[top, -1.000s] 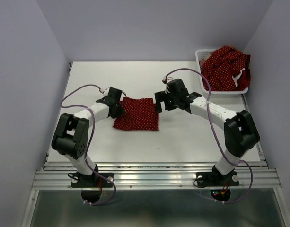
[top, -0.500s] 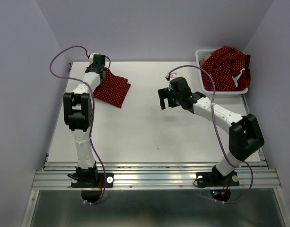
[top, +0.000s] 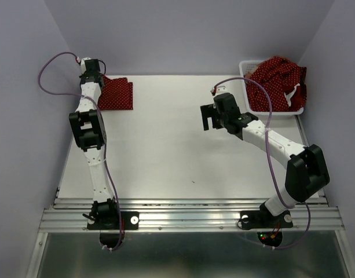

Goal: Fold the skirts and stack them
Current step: Neatly place the folded skirt to the corner

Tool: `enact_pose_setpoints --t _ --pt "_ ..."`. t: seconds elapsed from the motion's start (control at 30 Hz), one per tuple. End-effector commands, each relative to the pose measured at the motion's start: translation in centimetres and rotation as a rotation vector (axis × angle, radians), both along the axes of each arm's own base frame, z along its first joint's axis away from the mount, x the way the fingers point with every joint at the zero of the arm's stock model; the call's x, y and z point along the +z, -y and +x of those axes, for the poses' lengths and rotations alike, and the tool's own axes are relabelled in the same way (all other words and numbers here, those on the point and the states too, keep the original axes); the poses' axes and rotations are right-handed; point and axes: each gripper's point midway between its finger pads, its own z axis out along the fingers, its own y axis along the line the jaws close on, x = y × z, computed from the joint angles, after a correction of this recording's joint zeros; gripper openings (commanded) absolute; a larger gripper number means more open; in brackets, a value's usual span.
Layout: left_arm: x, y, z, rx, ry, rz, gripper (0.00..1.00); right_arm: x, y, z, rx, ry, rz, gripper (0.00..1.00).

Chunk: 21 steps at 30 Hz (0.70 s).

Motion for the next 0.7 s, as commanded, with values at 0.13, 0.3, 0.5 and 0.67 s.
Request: enact_pose_setpoints --t 0.13,0.3,0.5,0.67 --pt "5.7 -2.1 4.0 -0.061 0.204 0.075 0.00 1.2 0.6 0.4 -0.038 0.044 0.008 1.00" --pt "5.3 -1.9 5.2 -0.102 0.228 0.083 0.14 0.9 0.2 0.4 -0.028 0.027 0.018 1.00" --pt "8.5 -2.2 4.5 -0.070 0.262 0.091 0.61 1.1 1.2 0.8 -0.072 0.024 -0.004 1.00" --pt "15.0 -2.1 2.2 -0.029 0.332 0.082 0.78 3.3 1.9 2.1 -0.124 0.060 0.058 1.00"
